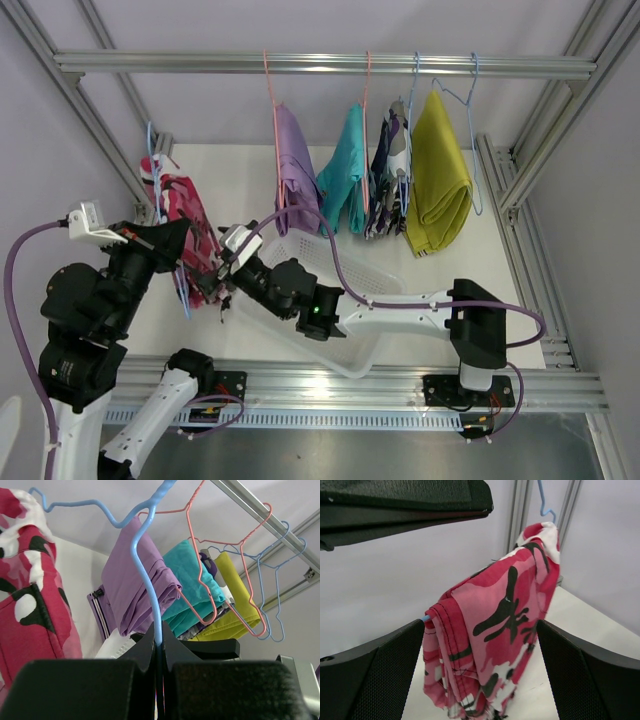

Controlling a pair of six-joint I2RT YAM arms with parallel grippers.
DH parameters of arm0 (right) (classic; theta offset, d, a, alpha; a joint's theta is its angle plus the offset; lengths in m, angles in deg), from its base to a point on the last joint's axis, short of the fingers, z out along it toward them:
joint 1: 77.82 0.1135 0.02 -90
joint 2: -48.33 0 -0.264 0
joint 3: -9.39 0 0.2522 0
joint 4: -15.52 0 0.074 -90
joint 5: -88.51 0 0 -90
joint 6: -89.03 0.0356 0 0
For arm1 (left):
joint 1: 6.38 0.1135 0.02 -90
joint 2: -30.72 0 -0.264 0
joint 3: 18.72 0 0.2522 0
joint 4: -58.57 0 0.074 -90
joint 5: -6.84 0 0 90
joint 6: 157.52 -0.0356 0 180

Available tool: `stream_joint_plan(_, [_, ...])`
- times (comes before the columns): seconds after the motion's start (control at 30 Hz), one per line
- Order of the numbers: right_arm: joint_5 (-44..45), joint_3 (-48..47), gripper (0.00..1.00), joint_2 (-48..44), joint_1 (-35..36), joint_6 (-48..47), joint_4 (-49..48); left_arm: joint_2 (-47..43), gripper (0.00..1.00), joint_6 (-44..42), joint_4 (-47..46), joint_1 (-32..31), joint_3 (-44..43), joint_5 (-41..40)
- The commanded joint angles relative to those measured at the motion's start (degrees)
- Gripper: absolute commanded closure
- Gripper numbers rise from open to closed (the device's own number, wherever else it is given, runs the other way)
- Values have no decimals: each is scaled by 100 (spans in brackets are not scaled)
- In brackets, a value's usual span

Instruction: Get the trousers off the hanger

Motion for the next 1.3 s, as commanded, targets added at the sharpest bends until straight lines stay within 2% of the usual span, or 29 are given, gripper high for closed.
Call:
stream_joint_plan(0.0, [-124, -278, 1, -67, -19, 176, -134, -64, 100, -172, -1263, -60, -135, 31])
stream_joint_plan(0.53, [-221, -349, 0, 214, -186, 404, -63, -20, 99, -172, -1281, -113, -205, 154])
stream_joint_plan(0.83, [-353, -955, 1, 776, -353, 501, 315, -11, 100, -128, -1229, -113, -241, 312])
stream_joint_plan(1.27, [490, -1122, 1, 1180, -405, -219, -177, -161, 100, -23, -1009, -157, -346, 479])
